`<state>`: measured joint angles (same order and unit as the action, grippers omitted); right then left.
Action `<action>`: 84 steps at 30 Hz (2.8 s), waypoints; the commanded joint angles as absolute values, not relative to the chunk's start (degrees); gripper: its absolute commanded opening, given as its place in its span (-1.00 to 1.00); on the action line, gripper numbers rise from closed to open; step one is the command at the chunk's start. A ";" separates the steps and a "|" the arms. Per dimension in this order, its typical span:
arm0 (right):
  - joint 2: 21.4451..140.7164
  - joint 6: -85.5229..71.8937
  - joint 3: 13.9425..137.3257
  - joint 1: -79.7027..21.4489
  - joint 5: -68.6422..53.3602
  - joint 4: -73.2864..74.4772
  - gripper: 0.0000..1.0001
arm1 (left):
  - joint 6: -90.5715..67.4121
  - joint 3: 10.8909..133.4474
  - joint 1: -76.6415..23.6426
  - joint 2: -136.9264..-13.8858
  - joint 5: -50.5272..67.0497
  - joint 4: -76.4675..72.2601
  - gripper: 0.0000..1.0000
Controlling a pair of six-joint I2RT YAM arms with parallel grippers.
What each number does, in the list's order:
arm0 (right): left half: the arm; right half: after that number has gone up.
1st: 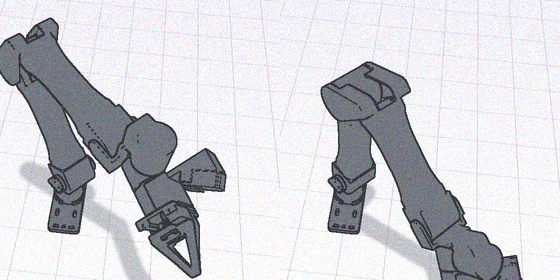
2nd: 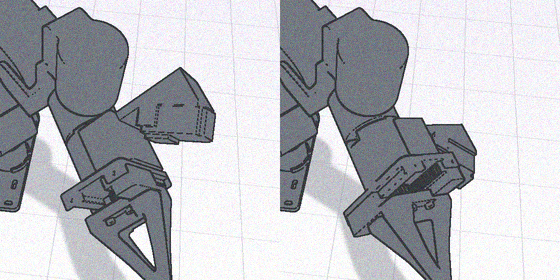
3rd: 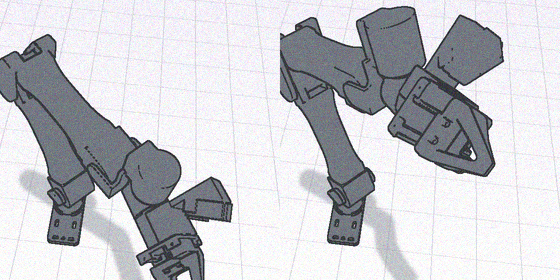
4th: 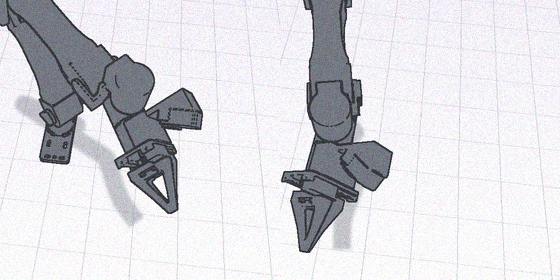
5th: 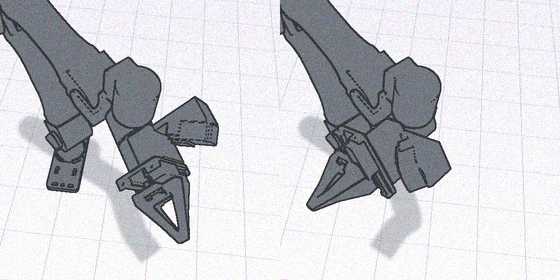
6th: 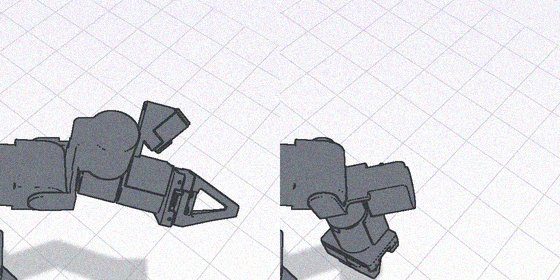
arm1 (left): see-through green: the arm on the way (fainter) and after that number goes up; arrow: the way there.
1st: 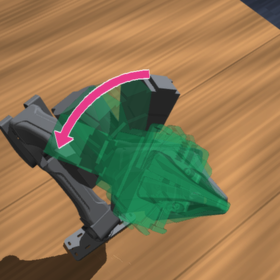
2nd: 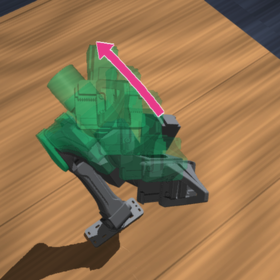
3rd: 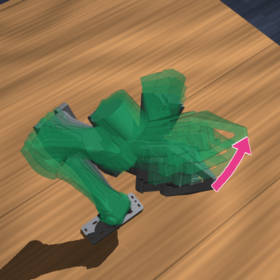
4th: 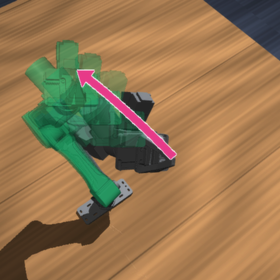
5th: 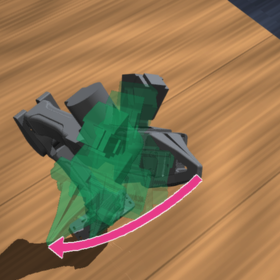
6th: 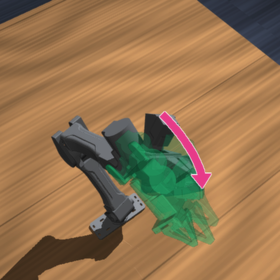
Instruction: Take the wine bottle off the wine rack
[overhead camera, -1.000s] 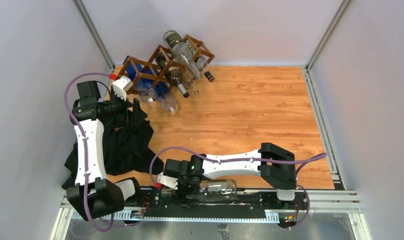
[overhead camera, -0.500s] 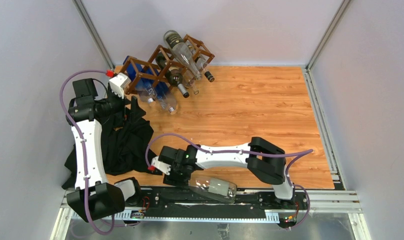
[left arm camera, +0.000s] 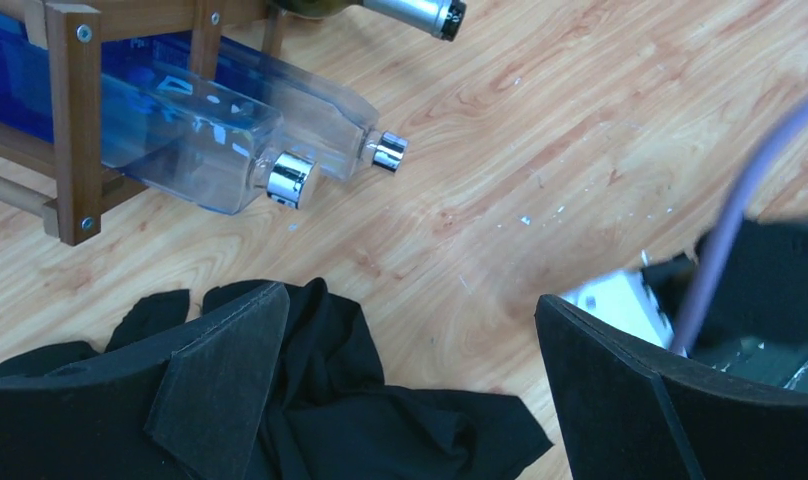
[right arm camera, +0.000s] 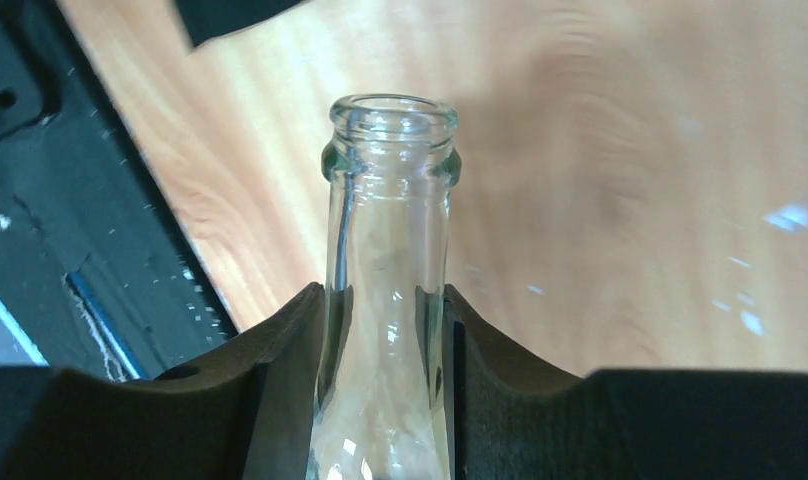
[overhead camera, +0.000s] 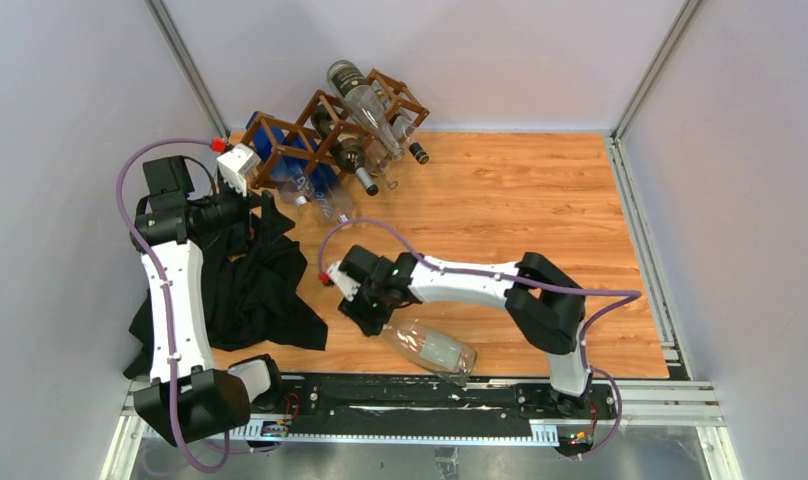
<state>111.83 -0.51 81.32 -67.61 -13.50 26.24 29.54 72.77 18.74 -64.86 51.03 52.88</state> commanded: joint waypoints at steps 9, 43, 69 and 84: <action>91.40 -13.84 76.55 -54.37 -4.32 9.59 -1.00 | 24.54 70.96 18.88 -63.56 61.62 53.85 1.00; 74.67 -43.04 67.53 -49.25 -1.63 -5.47 -1.00 | 11.54 47.04 -19.85 -60.11 37.54 27.07 1.00; 75.82 -16.43 82.00 -27.66 9.31 10.34 -1.00 | 11.68 67.00 -16.83 -65.71 35.65 45.33 1.00; 97.41 -1.52 99.26 -22.80 14.08 -2.66 -1.00 | 12.57 72.82 -11.43 -65.68 34.06 47.11 1.00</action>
<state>96.31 -6.96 93.47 -23.79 11.75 11.38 11.86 70.41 -11.84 -65.93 35.77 46.11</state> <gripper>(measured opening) 0.447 0.997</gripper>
